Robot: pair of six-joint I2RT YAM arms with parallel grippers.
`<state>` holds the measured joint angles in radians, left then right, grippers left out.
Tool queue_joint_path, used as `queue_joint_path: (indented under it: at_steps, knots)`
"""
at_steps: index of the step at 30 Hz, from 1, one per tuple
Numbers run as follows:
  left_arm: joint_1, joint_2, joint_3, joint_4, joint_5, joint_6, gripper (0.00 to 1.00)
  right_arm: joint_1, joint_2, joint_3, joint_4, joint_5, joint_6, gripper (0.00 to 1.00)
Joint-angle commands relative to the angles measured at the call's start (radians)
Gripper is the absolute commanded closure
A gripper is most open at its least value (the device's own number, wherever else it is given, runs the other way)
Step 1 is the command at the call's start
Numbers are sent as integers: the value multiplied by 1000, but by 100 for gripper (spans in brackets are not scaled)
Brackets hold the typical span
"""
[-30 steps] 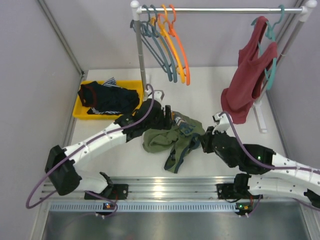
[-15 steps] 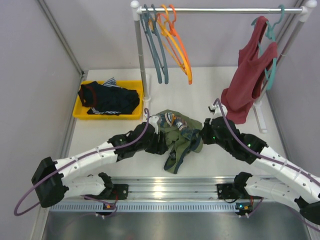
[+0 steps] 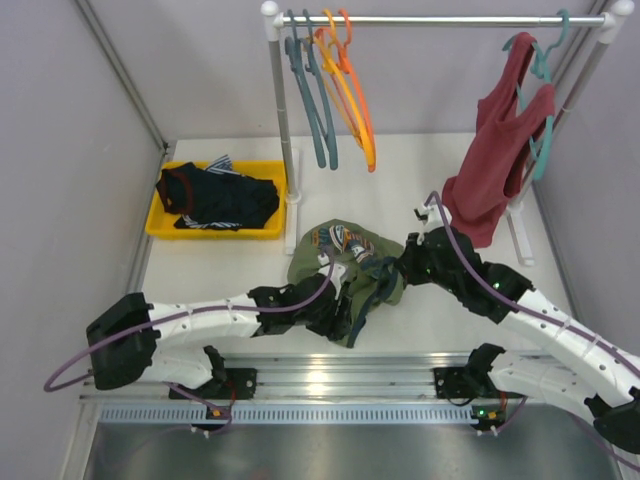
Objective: Place the tank top on the hanger
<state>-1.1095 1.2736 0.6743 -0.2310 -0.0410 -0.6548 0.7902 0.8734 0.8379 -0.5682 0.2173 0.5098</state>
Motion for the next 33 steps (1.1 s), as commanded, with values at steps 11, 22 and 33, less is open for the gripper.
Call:
queue_joint_path:
  at_steps: [11, 22, 33]
  knots:
    - [-95, 69, -18, 82, -22, -34, 66, -28, -24, 33, 8, -18, -21, 97]
    - [-98, -117, 204, -196, -111, 33, 100, -32, -28, 196, -90, 36, -65, 98]
    - [-98, -151, 968, -410, -353, 214, 100, -37, 94, 726, -200, 152, -204, 98]
